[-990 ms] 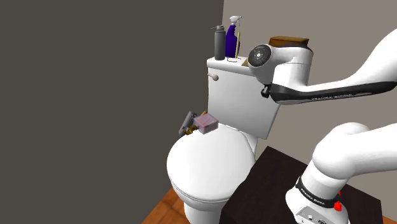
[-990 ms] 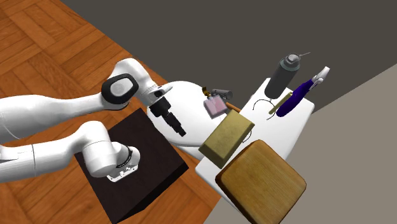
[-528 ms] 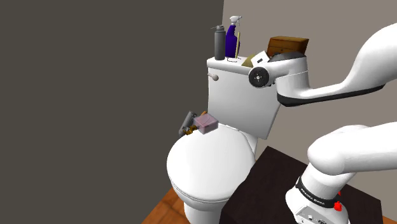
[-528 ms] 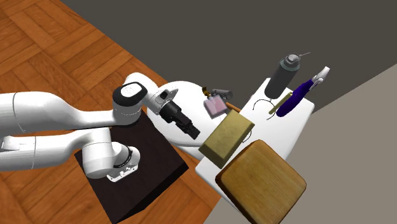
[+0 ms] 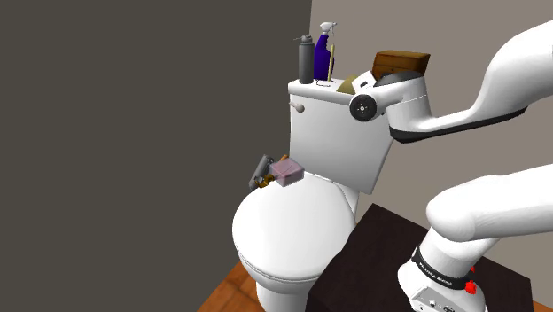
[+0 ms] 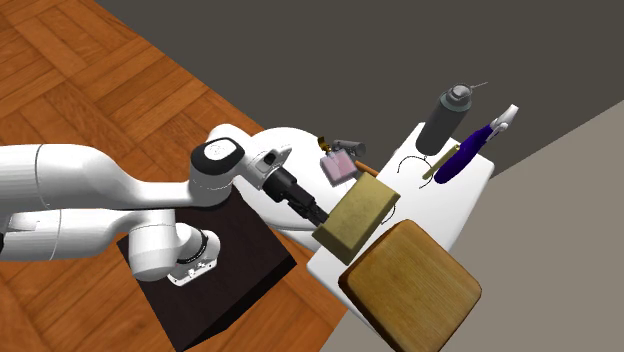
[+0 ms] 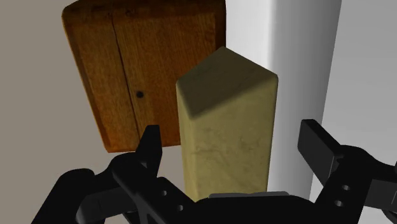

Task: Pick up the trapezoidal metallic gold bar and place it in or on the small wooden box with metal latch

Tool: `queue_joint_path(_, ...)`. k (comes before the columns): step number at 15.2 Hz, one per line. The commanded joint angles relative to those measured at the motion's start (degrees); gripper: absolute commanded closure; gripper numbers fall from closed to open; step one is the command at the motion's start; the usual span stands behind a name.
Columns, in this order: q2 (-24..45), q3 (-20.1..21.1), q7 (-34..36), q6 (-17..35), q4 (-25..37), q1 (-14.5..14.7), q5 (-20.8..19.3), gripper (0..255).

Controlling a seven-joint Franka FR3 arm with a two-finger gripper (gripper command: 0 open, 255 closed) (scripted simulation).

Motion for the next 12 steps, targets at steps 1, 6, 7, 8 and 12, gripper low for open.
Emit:
queue_joint_path(1, 0.4, -0.2, 0.2, 0.2, 0.2, -0.2, -0.4, 0)
queue_joint_path(6, 0.4, -0.2, 0.2, 0.2, 0.2, -0.2, -0.4, 0)
queue_joint_path(7, 0.4, -0.2, 0.2, 0.2, 0.2, -0.2, -0.4, 0)
queue_joint_path(8, 0.4, -0.2, 0.2, 0.2, 0.2, -0.2, -0.4, 255)
queue_joint_path(12, 0.4, -0.2, 0.2, 0.2, 0.2, -0.2, -0.4, 255)
